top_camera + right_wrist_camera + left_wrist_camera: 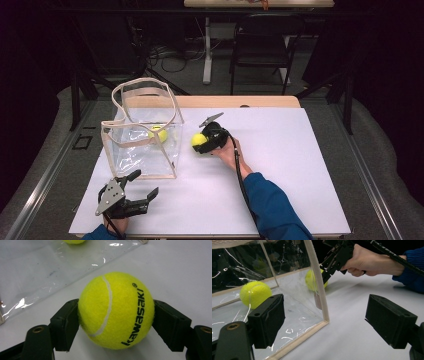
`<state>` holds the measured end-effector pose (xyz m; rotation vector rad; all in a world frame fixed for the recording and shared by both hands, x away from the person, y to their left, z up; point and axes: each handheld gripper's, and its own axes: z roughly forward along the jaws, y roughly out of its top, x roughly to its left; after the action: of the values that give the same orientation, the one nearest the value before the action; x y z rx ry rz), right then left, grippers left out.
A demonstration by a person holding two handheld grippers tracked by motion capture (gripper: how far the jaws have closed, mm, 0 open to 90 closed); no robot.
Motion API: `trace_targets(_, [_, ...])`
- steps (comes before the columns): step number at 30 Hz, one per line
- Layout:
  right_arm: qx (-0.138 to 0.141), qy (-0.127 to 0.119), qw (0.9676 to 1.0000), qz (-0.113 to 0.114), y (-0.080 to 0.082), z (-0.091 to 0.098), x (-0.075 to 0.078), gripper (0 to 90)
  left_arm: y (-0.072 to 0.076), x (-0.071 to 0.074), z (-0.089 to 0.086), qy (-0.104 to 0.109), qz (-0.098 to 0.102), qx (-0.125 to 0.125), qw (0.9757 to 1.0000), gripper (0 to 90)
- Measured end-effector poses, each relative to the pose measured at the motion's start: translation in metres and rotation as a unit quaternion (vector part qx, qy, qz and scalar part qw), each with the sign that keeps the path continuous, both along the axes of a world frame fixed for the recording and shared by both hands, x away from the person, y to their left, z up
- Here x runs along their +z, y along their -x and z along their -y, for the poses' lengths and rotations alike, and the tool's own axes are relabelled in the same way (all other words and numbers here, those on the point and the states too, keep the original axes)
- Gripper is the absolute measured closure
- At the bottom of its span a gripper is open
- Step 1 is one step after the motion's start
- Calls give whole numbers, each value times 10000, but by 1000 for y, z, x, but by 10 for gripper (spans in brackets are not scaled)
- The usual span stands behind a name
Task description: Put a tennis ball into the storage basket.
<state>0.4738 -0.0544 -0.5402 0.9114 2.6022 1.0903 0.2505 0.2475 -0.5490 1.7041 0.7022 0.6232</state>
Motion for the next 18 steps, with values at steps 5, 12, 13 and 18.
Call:
trace_targets(5, [13,-4,10000,34,0,-1,0,262,1,1,0,0,21,-3,10000,159])
trace_targets(12, [12,-80,9999,89,0,1,5,264,1,1,0,7,34,6,10000,159])
trace_targets(13, [0,-80,9999,96,0,1,6,264,1,1,0,8,29,2,10000,159])
trace_targets(18, [23,-125,9998,127,2,4,10,264,1,1,1,-3,37,-6,10000,159])
